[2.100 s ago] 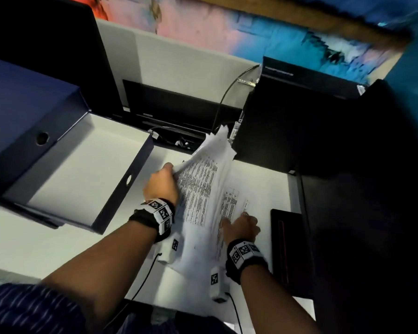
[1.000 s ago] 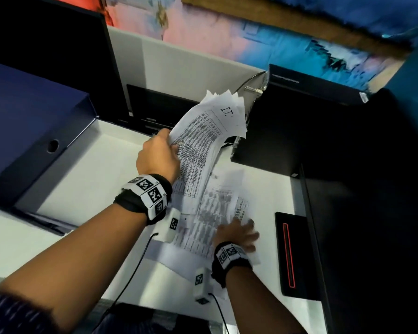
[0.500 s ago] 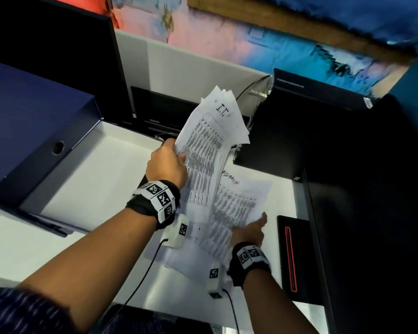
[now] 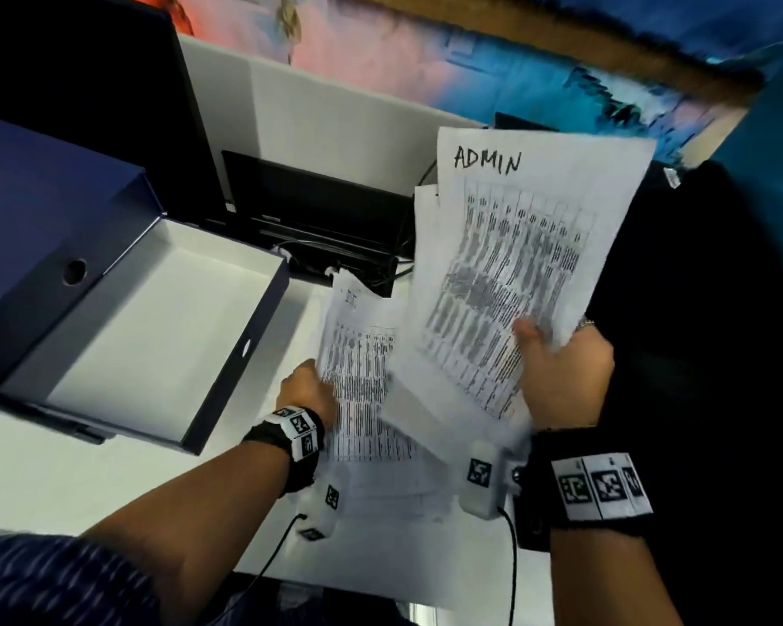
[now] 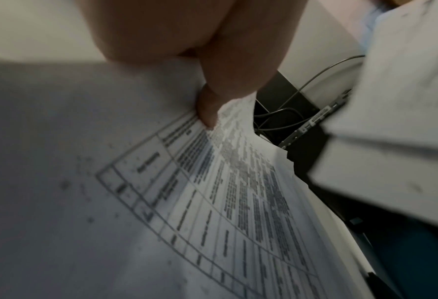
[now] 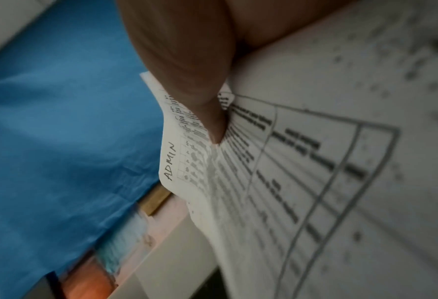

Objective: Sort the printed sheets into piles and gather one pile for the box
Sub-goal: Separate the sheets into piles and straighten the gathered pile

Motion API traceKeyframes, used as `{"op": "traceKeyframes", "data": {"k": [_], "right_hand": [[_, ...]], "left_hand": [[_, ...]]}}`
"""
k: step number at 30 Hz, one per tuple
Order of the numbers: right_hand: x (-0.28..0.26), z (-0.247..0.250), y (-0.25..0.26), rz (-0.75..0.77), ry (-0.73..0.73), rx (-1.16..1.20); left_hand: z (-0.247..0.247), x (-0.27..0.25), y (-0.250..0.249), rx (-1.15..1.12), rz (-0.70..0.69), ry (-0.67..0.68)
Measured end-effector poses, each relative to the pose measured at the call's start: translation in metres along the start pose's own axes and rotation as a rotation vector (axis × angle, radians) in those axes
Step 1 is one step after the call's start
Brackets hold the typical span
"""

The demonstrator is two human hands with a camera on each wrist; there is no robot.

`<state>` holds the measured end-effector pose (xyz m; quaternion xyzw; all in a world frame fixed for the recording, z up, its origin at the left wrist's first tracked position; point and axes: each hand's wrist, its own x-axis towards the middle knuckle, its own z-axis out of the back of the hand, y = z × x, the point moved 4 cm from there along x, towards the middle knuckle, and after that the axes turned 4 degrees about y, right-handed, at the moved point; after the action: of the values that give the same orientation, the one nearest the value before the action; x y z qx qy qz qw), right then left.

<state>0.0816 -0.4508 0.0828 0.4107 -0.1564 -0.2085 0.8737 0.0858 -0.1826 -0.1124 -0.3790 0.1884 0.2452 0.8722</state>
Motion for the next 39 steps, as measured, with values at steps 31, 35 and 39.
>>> {"op": "traceKeyframes", "data": {"k": [31,35,39], "right_hand": [[-0.047,-0.172,-0.138,-0.498,0.485,-0.319],[-0.047,-0.157,-0.131,-0.536,0.464,-0.232],[-0.035,-0.097,-0.11,-0.399,0.282,-0.312]], "left_hand": [[0.117,-0.035,-0.095,0.247,-0.369,-0.326],[0.107,-0.034,-0.093,0.21,-0.373,-0.296],[0.079,-0.022,-0.081,0.221,-0.326,-0.193]]}}
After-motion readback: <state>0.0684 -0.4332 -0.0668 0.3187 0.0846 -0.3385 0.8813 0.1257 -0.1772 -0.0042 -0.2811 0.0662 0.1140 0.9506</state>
